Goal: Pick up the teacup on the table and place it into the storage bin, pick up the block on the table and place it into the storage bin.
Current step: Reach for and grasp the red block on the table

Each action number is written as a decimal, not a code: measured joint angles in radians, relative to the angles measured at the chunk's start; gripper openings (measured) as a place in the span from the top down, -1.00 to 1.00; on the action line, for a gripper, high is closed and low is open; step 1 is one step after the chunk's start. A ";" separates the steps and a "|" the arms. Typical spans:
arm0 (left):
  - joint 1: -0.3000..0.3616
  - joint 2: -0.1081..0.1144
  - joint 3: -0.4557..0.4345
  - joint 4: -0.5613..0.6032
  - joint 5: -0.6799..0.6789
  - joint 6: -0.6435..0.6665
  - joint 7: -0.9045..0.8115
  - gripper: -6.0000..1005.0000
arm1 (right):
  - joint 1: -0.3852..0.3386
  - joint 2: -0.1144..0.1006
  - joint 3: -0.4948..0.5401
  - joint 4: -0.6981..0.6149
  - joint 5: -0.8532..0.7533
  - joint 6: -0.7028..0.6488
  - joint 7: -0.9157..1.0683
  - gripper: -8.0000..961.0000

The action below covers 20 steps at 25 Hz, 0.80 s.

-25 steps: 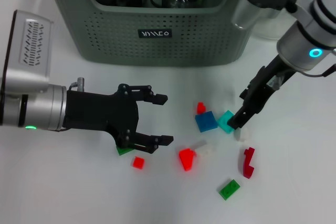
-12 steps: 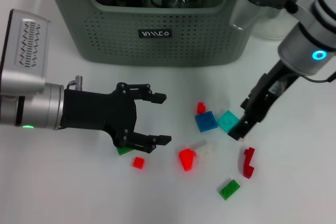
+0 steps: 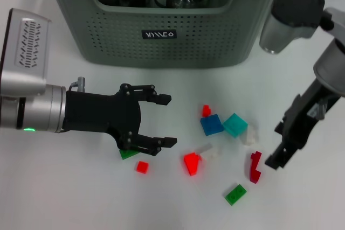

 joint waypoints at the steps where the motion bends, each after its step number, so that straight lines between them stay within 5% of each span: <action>1: 0.000 0.000 0.000 -0.002 0.000 -0.001 0.001 -0.71 | -0.007 0.001 -0.015 0.000 0.000 -0.001 0.004 -0.91; 12: 0.001 -0.001 -0.001 -0.006 -0.001 -0.009 0.006 -0.71 | -0.043 0.007 -0.247 -0.001 0.051 0.132 0.084 -0.91; 20: 0.007 -0.003 -0.010 -0.008 -0.001 -0.010 0.006 -0.71 | -0.047 0.007 -0.310 0.003 0.068 0.171 0.104 -0.91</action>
